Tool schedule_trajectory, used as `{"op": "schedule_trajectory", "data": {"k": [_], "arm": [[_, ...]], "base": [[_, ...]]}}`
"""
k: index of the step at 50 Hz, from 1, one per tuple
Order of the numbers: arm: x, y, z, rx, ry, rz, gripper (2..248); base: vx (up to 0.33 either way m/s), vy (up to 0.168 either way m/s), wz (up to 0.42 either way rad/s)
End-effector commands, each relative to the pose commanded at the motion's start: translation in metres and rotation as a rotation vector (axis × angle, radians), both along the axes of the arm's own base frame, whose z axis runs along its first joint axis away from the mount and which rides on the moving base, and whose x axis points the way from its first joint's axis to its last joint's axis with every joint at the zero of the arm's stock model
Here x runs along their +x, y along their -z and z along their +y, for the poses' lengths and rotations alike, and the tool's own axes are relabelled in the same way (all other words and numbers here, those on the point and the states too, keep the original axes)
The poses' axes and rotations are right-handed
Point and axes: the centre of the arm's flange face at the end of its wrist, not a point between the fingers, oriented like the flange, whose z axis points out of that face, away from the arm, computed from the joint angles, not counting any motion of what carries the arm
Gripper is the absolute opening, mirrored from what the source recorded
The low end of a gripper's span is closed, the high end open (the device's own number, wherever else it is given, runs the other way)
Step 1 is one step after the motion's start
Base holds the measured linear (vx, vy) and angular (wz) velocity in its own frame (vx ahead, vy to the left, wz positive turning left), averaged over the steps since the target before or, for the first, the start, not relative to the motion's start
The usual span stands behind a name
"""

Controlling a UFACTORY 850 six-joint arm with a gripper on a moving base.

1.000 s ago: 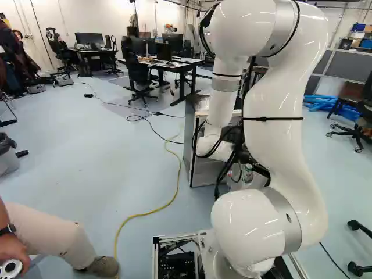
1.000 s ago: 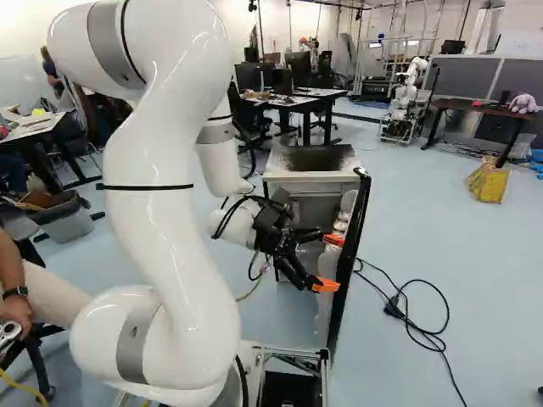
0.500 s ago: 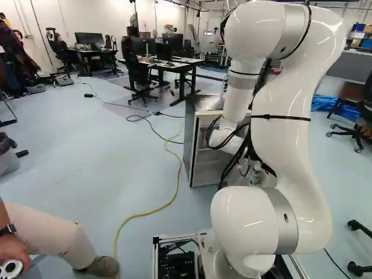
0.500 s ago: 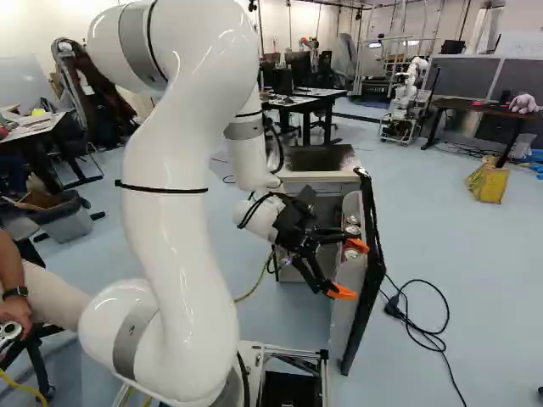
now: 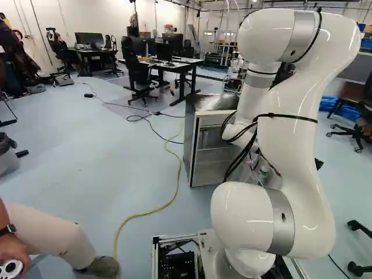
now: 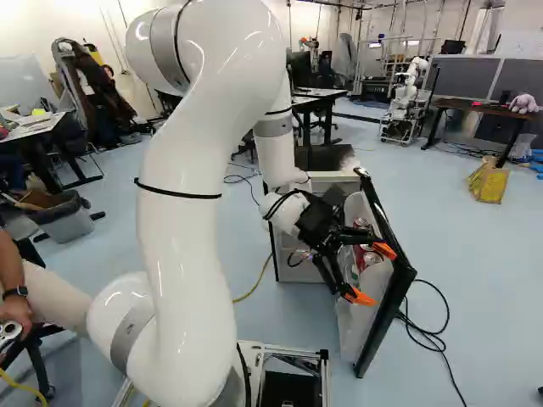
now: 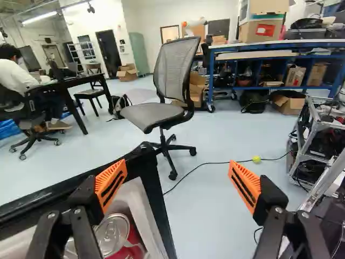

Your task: Grab a drink from the fridge

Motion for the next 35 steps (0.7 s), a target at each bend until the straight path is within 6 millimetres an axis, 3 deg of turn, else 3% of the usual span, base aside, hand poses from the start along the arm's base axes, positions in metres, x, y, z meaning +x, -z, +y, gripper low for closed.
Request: {"op": "schedule_trajectory", "data": {"k": [24, 35], "arm": [[0.006, -0.005, -0.066, -0.033, 0.14, -0.067, 247], [0.004, -0.006, -0.075, -0.037, 0.162, -0.074, 247]], "base": [[0.0, 0.0, 0.0], [0.0, 0.0, 0.0]]}}
